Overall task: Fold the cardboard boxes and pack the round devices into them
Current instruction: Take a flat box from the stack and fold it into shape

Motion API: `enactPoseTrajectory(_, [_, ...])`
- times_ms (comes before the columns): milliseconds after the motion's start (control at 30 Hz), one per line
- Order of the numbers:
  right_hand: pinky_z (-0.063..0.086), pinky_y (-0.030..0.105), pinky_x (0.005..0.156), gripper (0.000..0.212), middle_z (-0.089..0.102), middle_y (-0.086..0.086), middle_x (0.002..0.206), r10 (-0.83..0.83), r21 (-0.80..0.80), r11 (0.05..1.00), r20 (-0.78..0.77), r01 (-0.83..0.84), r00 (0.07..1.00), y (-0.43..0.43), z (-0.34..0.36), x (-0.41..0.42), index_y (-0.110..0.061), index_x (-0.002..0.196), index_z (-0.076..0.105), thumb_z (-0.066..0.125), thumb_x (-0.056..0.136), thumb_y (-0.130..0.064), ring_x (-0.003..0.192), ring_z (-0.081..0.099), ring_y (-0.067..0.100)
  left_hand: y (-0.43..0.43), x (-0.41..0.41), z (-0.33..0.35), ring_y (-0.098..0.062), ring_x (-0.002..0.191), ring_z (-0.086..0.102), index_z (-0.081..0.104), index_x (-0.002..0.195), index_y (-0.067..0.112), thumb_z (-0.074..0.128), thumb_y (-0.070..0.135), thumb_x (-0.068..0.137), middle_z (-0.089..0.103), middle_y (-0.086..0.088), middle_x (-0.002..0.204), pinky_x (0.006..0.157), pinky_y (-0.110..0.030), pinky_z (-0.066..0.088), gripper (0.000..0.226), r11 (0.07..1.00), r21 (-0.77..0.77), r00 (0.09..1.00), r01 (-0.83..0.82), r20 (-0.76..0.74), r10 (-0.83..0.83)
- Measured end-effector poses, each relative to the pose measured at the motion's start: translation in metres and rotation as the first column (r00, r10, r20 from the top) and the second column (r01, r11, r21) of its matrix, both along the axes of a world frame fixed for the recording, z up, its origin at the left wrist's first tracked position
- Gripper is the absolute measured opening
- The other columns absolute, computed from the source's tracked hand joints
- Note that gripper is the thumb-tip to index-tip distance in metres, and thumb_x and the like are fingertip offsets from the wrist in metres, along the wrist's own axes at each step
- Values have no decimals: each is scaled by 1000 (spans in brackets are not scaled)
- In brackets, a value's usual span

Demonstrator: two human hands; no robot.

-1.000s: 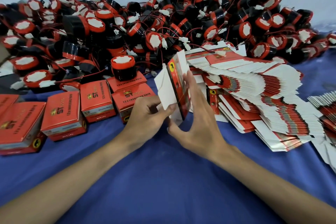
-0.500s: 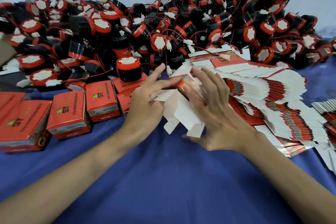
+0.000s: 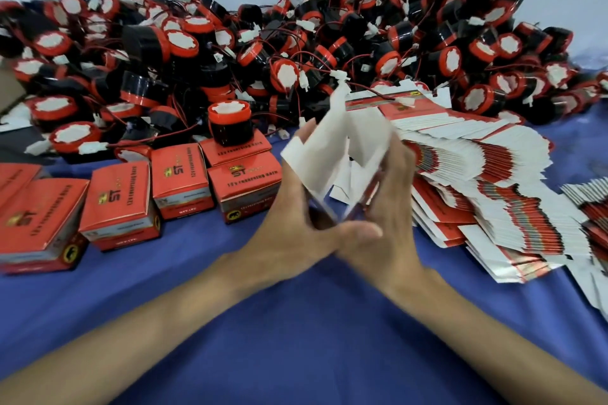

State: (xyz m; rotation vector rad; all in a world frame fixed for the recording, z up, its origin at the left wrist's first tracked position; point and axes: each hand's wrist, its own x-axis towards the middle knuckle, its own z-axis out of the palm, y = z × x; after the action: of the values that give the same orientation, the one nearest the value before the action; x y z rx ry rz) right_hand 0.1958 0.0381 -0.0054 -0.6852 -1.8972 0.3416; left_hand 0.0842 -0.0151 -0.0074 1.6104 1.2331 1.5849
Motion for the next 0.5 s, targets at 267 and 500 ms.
enactPoseTrajectory(267, [41, 25, 100, 58, 36, -4, 142, 538, -152, 813, -174, -562, 825, 1, 20, 14, -16, 130, 26, 56, 81, -26, 128, 43, 5, -3, -12, 3, 7, 101, 57, 27, 121, -10, 60, 56, 86, 53, 5, 111, 83, -12, 46, 82, 974, 174, 987, -145, 88, 131])
enactPoseTrajectory(500, [43, 19, 94, 53, 53, -14, 129, 595, -223, 657, -433, -720, 677, -4, 22, 9, -20, 136, 35, 49, 85, -19, 120, 51, 5, -5, -16, 8, 6, 108, 57, 15, 132, -30, 52, 46, 92, 61, 20, 114, 88, -11, 44, 93, 974, 215, 997, -74, 5, 75])
